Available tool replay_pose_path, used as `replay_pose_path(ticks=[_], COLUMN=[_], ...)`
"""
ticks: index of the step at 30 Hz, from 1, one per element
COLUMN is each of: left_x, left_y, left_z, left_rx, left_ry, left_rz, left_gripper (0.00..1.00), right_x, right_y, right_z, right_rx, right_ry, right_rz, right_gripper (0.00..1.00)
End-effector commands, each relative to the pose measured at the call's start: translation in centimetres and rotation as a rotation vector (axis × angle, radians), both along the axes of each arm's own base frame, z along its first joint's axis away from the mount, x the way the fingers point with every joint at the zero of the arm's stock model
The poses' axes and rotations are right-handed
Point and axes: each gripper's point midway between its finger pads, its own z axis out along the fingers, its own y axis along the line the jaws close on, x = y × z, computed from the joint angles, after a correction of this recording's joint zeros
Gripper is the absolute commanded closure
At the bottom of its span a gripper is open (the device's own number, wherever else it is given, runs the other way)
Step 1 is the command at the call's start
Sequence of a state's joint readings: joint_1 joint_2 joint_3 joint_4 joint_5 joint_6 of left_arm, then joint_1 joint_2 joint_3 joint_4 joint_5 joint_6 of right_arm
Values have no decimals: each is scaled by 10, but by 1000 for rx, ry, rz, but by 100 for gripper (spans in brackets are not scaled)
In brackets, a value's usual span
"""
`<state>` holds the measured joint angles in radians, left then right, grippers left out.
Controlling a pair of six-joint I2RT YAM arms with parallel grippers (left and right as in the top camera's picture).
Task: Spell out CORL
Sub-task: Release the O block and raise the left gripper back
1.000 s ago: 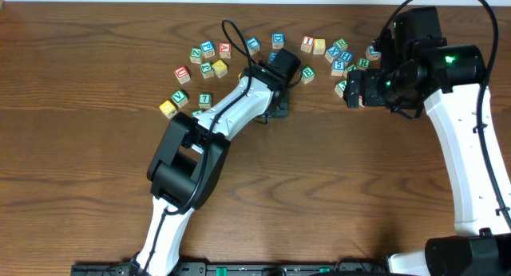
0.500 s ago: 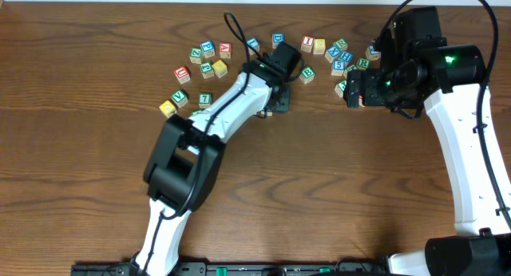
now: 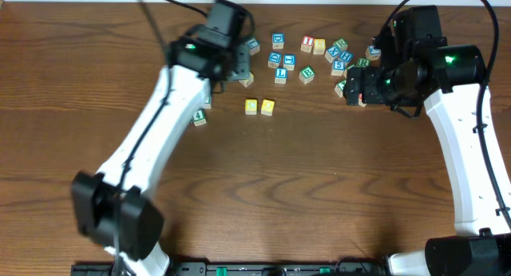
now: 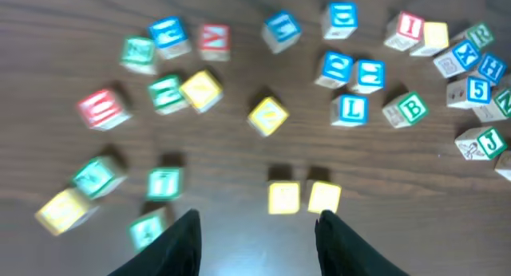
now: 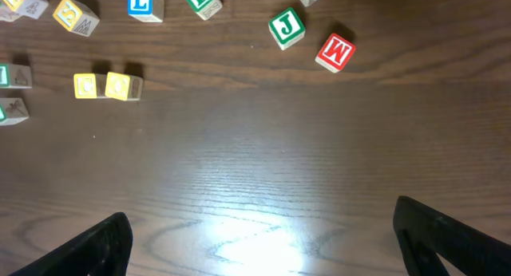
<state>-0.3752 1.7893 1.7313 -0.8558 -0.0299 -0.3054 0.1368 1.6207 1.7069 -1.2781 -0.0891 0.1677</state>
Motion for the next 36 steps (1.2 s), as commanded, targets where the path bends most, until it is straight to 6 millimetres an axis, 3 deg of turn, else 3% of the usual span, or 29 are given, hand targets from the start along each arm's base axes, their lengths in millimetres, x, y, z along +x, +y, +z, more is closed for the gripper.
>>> replay_pose_path(ticks=[1, 6, 7, 9, 15, 24, 36], left_x=[-5, -21, -22, -27, -28, -29, -32], left_y=[26, 60, 65, 75, 94, 95, 96], left_z=[26, 27, 25, 22, 19, 16, 9], left_rx=[11, 40, 48, 62, 73, 75, 93], left_ry=[-29, 30, 41, 69, 93, 99, 118], left_rz=[31, 81, 82, 93, 125, 127, 103], left_gripper=[53, 53, 45, 43, 37, 24, 21], right_x=[2, 6, 7, 10, 14, 16, 23], right_y=[2, 8, 8, 9, 14, 14, 15], right_z=[2, 4, 5, 6, 9, 10, 10], right_rx=[6, 36, 38, 51, 76, 76, 100], right_ry=[-14, -34, -38, -45, -66, -72, -83], right_rz=[12, 23, 22, -1, 11, 10, -37], right_gripper=[1, 1, 1, 1, 1, 1, 1])
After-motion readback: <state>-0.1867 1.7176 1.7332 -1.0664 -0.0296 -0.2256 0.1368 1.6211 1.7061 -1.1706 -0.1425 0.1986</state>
